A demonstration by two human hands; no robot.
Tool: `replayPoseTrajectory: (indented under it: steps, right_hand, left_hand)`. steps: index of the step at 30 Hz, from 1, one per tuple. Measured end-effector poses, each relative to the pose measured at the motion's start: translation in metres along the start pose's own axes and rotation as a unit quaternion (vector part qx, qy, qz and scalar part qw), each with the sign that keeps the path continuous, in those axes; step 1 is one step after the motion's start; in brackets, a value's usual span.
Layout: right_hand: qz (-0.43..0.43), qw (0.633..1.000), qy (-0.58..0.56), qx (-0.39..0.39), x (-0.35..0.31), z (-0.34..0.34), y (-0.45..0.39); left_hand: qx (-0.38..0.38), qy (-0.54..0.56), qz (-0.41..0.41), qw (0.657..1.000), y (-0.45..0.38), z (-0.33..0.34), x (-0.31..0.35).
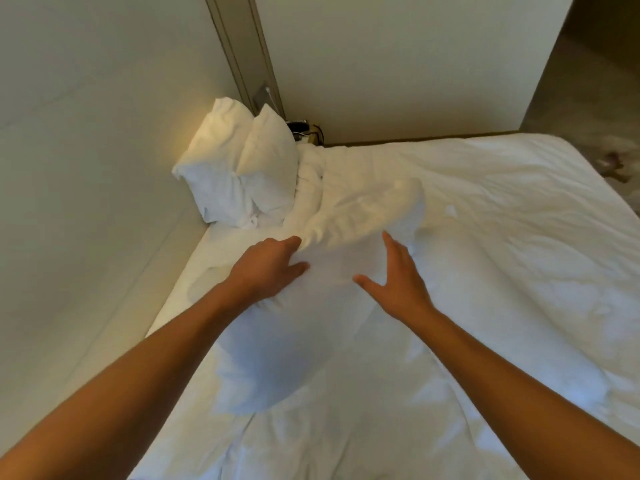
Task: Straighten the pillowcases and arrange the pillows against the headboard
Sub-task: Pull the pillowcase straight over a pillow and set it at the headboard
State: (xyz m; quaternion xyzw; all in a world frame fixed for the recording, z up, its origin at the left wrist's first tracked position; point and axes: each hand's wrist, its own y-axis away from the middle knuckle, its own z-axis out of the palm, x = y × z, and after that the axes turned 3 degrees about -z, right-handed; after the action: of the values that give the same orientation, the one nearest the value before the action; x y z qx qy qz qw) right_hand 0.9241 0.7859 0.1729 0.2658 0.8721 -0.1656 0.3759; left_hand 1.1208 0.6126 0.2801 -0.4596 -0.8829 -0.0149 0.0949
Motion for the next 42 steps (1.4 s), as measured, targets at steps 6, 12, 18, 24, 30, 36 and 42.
replayPoseTrajectory:
  steps: [6, 12, 18, 24, 30, 36, 42]
  right_hand:
    - [-0.119, 0.992, 0.042, -0.022, -0.095, 0.016, -0.017]
    - [-0.196, 0.974, 0.074, -0.090, -0.171, 0.052, -0.017]
    - [-0.240, 0.968, -0.013, -0.069, -0.206, 0.111, 0.037]
    - [-0.225, 0.972, 0.065, -0.022, -0.242, 0.111, 0.060]
    - [-0.191, 0.962, 0.192, -0.031, -0.258, 0.091, 0.081]
    - [-0.128, 0.958, 0.255, -0.011, -0.218, 0.056, 0.105]
    - [-0.092, 0.955, 0.281, 0.032, -0.143, -0.003, 0.122]
  left_hand:
    - [0.061, -0.084, 0.039, 0.994, 0.063, -0.088, -0.037]
    - [0.123, -0.134, 0.118, 0.976, 0.129, -0.151, -0.083]
    - [0.123, -0.144, 0.119, 0.975, 0.177, -0.161, -0.128]
    - [0.164, -0.112, 0.099, 0.975, 0.199, -0.172, -0.170]
    - [0.129, -0.020, 0.084, 0.988, 0.173, -0.154, -0.173]
    - [0.060, -0.022, 0.158, 0.985, 0.138, -0.072, -0.121]
    - [0.081, 0.002, 0.187, 0.979, 0.105, -0.011, -0.039]
